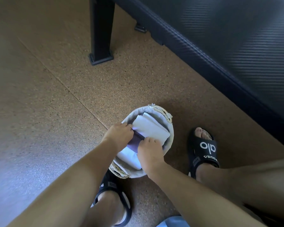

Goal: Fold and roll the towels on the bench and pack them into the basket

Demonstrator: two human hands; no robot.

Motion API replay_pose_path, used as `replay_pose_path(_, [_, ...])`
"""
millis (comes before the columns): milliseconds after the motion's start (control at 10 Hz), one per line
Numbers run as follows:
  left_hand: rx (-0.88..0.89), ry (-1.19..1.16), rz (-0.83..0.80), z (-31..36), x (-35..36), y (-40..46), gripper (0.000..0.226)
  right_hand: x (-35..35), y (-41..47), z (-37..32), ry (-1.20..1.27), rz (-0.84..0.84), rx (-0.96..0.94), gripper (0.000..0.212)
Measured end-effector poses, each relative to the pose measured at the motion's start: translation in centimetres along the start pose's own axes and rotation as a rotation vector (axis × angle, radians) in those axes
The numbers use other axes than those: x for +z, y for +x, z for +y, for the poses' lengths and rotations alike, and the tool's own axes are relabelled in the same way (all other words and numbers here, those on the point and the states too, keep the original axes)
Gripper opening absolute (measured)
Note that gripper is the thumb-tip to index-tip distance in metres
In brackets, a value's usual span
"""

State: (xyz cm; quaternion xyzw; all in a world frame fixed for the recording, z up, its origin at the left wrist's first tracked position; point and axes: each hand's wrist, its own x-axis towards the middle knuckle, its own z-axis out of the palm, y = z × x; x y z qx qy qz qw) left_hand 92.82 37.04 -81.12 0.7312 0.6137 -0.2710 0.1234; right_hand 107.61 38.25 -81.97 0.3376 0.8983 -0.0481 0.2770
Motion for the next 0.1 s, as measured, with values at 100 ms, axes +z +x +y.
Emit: replay_pose_path(100, [-0.021,-0.075,-0.04,-0.77,-3.45,-1.14,0.04,-1.79,-1.18,0.8,0.153,0.158,-0.011,0.024])
